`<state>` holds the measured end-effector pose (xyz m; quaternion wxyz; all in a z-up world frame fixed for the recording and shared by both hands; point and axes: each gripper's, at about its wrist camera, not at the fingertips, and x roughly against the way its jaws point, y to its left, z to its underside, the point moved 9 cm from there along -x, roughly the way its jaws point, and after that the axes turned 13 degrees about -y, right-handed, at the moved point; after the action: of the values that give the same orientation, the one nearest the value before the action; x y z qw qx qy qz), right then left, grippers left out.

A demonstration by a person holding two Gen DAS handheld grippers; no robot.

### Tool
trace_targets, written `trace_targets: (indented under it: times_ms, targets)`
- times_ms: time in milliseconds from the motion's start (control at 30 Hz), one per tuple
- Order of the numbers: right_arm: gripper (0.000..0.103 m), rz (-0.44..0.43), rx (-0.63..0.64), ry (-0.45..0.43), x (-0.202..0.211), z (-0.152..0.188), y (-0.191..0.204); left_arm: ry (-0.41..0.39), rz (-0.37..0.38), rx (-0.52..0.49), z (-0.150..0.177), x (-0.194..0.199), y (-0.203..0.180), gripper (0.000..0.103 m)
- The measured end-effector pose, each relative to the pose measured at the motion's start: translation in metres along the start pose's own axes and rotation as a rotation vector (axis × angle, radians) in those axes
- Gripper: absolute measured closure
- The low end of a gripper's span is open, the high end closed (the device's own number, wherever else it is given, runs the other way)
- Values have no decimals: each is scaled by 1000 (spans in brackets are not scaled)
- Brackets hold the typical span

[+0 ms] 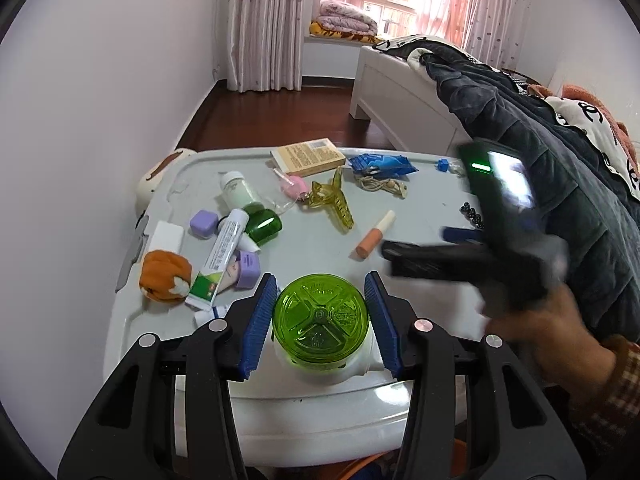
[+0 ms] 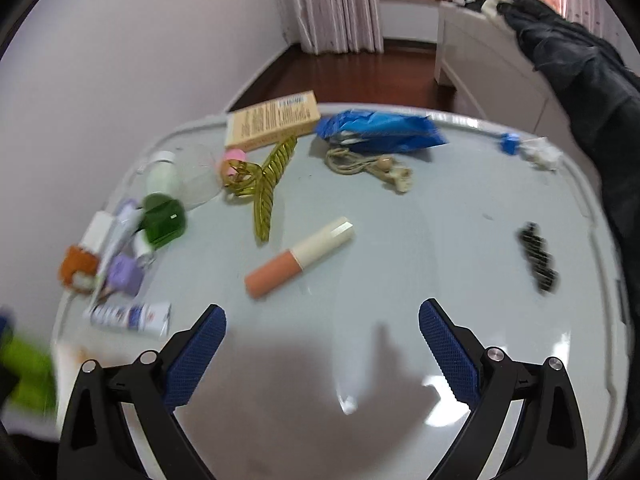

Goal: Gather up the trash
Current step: 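Grasp the green air freshener with the left tool while the right tool grasps the peach lip gloss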

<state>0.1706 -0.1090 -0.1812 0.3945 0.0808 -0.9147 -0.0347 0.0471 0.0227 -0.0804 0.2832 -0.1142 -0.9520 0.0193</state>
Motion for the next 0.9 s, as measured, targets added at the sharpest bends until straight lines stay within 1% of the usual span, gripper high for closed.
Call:
trace_targets:
  times_ms: [133, 200, 300, 367, 400, 433, 467, 500, 567, 733, 900]
  targets:
    - [10, 73, 41, 34, -29, -3, 13, 4, 2, 10, 3, 4, 9, 58]
    - [18, 100, 74, 67, -39, 1, 16, 4, 2, 19, 5, 6, 13, 58]
    - [24, 93, 98, 66, -40, 5, 17, 1, 2, 26, 5, 8, 16, 58]
    - [43, 75, 104, 70, -33, 6, 13, -1, 12, 31, 4, 10, 15, 58]
    - [46, 59, 97, 74, -30, 7, 11, -1, 17, 35, 4, 10, 15, 58]
    - [54, 36, 84, 82, -25, 9, 6, 0, 23, 36, 4, 10, 13, 58]
    - [65, 33, 82, 87, -22, 10, 3, 0, 30, 35, 5, 10, 11, 58]
    - [70, 33, 82, 84, -19, 11, -2, -1, 34, 34, 5, 11, 10, 58]
    - [76, 35, 112, 76, -12, 17, -10, -2, 43, 26, 4, 11, 5, 58]
    - [80, 22, 153, 73, 5, 31, -25, 8, 57, 15, 6, 8, -4, 58]
    - [83, -1, 135, 53, 23, 34, -34, 17, 68, 20, 7, 7, -6, 58]
